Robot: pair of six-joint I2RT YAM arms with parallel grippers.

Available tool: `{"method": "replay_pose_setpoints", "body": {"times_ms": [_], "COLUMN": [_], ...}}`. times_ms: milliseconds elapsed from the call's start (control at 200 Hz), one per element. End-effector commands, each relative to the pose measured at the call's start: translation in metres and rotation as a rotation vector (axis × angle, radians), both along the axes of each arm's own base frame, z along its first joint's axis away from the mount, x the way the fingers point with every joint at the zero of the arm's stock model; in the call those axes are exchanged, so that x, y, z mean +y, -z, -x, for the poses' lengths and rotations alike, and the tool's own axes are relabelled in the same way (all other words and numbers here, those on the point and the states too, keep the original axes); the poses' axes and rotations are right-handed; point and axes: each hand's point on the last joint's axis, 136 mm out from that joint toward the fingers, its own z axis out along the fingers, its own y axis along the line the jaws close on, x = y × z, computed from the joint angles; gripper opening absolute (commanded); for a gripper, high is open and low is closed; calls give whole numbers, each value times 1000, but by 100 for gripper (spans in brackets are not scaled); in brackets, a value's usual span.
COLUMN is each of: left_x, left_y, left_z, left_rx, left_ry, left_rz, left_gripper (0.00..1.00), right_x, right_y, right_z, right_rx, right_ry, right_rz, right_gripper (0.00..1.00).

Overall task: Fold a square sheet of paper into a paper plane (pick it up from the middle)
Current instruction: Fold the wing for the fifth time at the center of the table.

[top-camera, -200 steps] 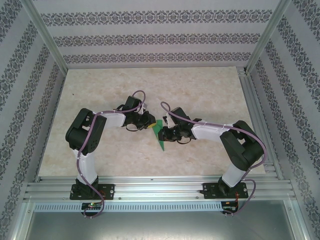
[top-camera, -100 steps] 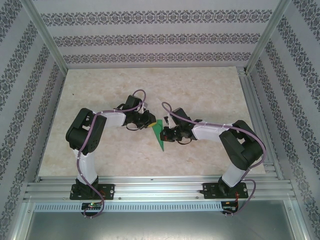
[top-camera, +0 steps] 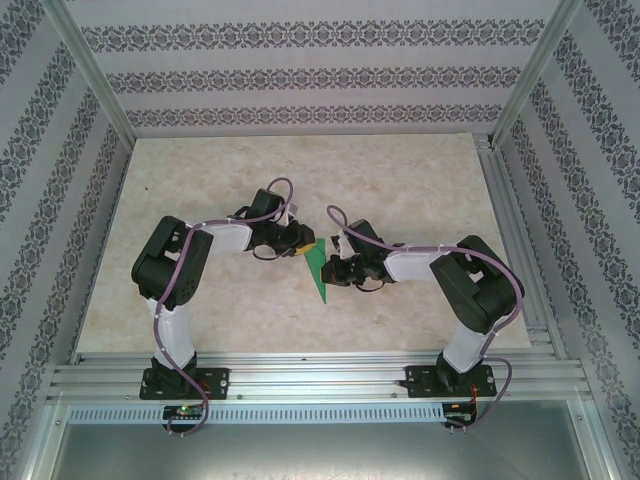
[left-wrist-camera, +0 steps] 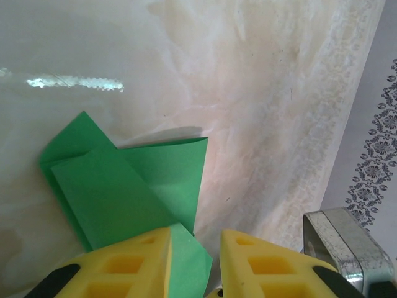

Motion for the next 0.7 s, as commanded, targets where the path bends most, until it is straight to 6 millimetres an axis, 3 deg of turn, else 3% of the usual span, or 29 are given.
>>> {"method": "replay_pose_setpoints", "body": {"times_ms": [0, 465, 694], "left_x": [-19, -21, -12], "left_y": [-26, 9, 39], "left_z": [8, 17, 21], "left_rx": [-55, 6, 49], "left_ry": [77, 83, 60], "left_rz": [42, -8, -68], "left_gripper": [29, 18, 15], "right_x": [-3, -10, -10], "right_y": [7, 13, -1], "right_z": [-1, 1, -2], "right_rx": [12, 18, -4], "right_ry": [10, 19, 20], "right_rz": [-3, 40, 39], "right_gripper": [0, 0, 4]}}
